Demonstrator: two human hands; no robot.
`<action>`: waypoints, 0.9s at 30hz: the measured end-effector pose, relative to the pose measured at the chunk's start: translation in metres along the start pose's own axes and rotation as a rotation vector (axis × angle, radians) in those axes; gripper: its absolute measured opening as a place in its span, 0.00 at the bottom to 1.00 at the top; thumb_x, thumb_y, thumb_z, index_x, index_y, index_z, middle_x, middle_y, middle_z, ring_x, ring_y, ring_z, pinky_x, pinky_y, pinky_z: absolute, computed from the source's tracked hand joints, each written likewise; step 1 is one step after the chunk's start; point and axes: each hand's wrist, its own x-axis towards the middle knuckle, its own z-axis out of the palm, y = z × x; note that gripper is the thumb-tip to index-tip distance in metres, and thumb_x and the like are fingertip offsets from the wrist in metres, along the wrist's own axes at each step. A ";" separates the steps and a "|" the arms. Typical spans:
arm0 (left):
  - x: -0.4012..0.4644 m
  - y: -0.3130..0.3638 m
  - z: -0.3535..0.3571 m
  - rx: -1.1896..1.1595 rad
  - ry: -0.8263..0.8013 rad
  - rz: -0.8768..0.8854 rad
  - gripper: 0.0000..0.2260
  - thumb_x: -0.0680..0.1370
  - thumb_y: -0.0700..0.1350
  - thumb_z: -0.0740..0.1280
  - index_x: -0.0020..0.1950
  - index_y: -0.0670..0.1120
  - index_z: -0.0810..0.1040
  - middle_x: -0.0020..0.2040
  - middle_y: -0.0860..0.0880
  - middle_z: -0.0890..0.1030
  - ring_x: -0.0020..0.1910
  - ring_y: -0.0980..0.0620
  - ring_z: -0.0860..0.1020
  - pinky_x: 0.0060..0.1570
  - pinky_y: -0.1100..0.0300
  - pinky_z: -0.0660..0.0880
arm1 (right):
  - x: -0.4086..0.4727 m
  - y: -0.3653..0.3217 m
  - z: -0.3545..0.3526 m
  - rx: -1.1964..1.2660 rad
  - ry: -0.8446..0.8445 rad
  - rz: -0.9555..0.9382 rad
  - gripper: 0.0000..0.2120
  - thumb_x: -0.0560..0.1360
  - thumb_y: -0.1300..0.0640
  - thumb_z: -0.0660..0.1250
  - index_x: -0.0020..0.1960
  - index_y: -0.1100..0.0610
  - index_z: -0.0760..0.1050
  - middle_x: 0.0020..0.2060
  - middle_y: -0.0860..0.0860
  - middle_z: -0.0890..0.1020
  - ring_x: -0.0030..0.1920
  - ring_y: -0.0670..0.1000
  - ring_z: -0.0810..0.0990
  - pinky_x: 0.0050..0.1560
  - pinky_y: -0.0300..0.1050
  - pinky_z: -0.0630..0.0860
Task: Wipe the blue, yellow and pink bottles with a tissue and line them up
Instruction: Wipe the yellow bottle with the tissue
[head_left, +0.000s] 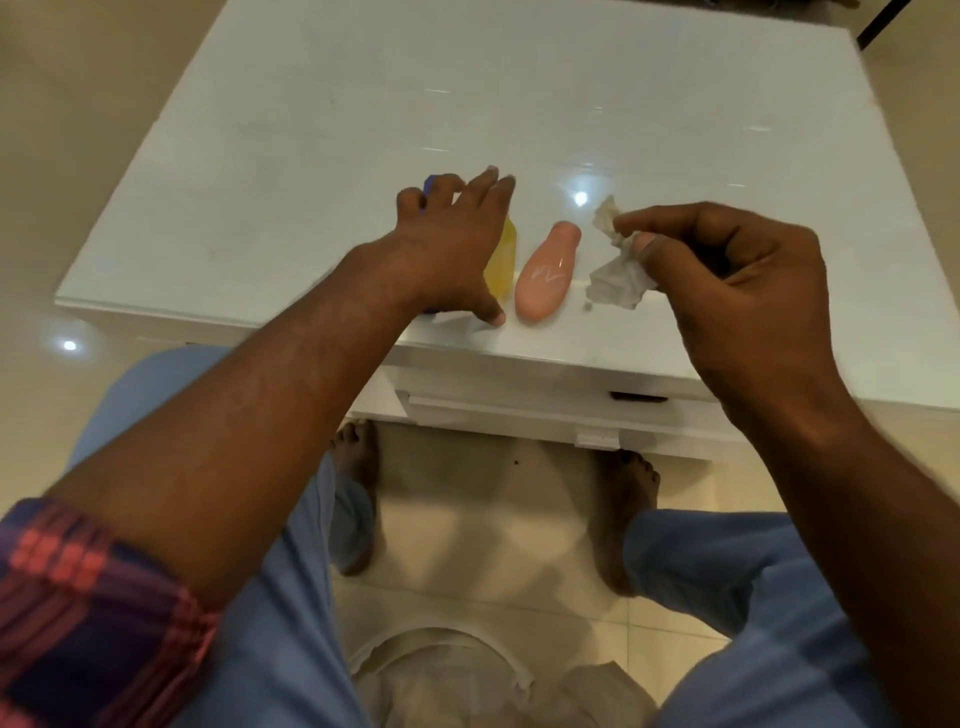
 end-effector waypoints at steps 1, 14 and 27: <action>0.001 -0.001 -0.001 -0.009 -0.012 0.008 0.62 0.64 0.63 0.80 0.83 0.49 0.43 0.84 0.48 0.48 0.81 0.40 0.49 0.75 0.38 0.52 | -0.001 0.000 -0.001 0.000 -0.003 -0.001 0.09 0.80 0.57 0.70 0.57 0.53 0.87 0.50 0.47 0.89 0.53 0.47 0.87 0.59 0.52 0.84; -0.021 0.004 -0.032 -0.097 0.173 -0.059 0.55 0.63 0.69 0.75 0.81 0.49 0.54 0.75 0.43 0.66 0.77 0.39 0.59 0.72 0.41 0.58 | 0.004 0.011 -0.002 0.082 0.000 0.118 0.08 0.79 0.54 0.70 0.53 0.51 0.88 0.48 0.48 0.89 0.54 0.49 0.87 0.64 0.56 0.82; -0.057 0.047 -0.019 -0.353 0.328 0.295 0.56 0.63 0.74 0.71 0.82 0.50 0.53 0.79 0.49 0.62 0.80 0.46 0.54 0.75 0.43 0.56 | 0.006 0.003 0.007 0.135 -0.255 0.462 0.13 0.80 0.46 0.71 0.51 0.56 0.85 0.49 0.52 0.88 0.51 0.50 0.88 0.62 0.51 0.84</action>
